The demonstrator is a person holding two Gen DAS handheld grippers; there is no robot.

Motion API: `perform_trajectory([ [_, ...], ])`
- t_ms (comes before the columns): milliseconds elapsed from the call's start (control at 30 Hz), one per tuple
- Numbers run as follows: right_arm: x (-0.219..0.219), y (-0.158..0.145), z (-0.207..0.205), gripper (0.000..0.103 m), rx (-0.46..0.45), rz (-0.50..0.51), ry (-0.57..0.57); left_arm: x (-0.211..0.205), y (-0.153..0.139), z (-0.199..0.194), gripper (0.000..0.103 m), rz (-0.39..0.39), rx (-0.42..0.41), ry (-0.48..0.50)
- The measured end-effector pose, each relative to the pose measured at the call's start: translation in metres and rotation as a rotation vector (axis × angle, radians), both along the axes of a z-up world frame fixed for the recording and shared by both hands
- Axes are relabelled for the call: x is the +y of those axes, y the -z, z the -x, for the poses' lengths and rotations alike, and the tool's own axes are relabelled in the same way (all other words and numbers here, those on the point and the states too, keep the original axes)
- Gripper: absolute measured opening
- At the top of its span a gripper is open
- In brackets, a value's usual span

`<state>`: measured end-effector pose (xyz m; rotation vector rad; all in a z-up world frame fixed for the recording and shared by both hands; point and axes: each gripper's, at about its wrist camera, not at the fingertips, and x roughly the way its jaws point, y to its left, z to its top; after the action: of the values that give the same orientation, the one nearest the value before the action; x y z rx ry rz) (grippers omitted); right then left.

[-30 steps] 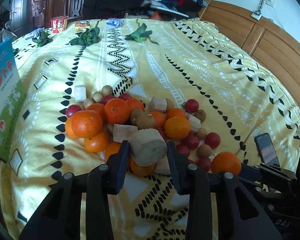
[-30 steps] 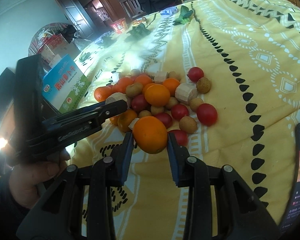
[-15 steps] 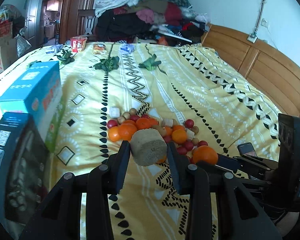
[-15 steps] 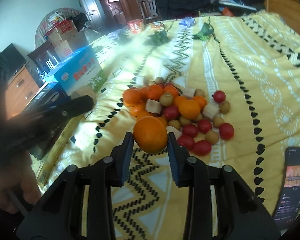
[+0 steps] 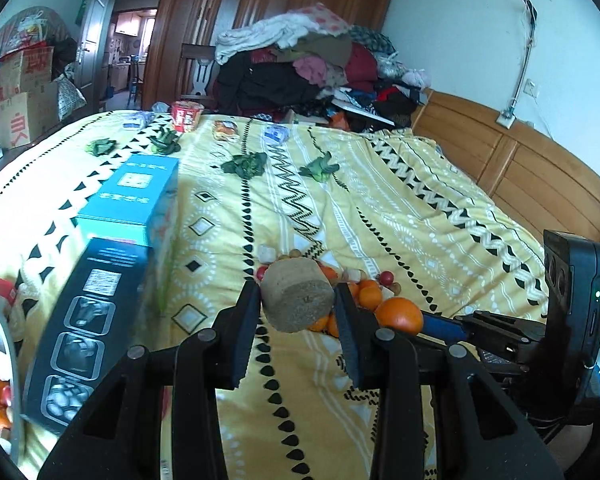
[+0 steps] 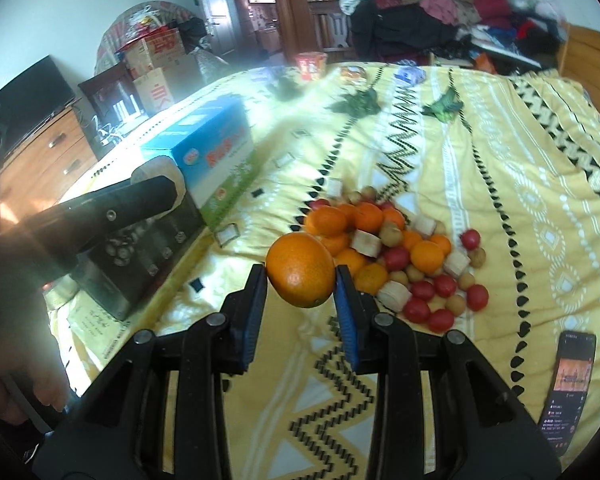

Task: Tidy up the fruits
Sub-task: 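Carry the root chunk and orange over the steel basin and open both tools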

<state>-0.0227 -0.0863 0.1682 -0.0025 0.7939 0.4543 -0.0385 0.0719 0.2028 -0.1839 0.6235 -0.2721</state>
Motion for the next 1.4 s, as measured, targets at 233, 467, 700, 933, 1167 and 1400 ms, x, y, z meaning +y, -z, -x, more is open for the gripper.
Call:
perform_trajectory([
  [233,0.058,-0.014,0.006,0.034,-0.024,0.016,-0.096,0.070,-0.009,0.026,0.038,0.029,-0.014,-0.129],
  [467,0.132,-0.027,0.016,0.034,-0.043,0.023,-0.220,0.155,-0.017,0.060,0.038,0.048,-0.036,-0.288],
  [700,0.206,-0.038,0.027,0.034,-0.060,0.035,-0.346,0.237,-0.014,0.096,0.038,0.076,-0.038,-0.439],
  [933,0.278,-0.039,0.043,0.034,-0.057,0.050,-0.469,0.295,0.003,0.127,0.038,0.099,-0.014,-0.545],
  [1167,0.329,-0.026,0.060,0.034,-0.027,0.078,-0.571,0.326,0.026,0.143,0.038,0.133,0.028,-0.609],
  [1400,0.354,-0.012,0.064,0.034,0.027,0.096,-0.605,0.338,0.040,0.146,0.038,0.143,0.055,-0.624],
])
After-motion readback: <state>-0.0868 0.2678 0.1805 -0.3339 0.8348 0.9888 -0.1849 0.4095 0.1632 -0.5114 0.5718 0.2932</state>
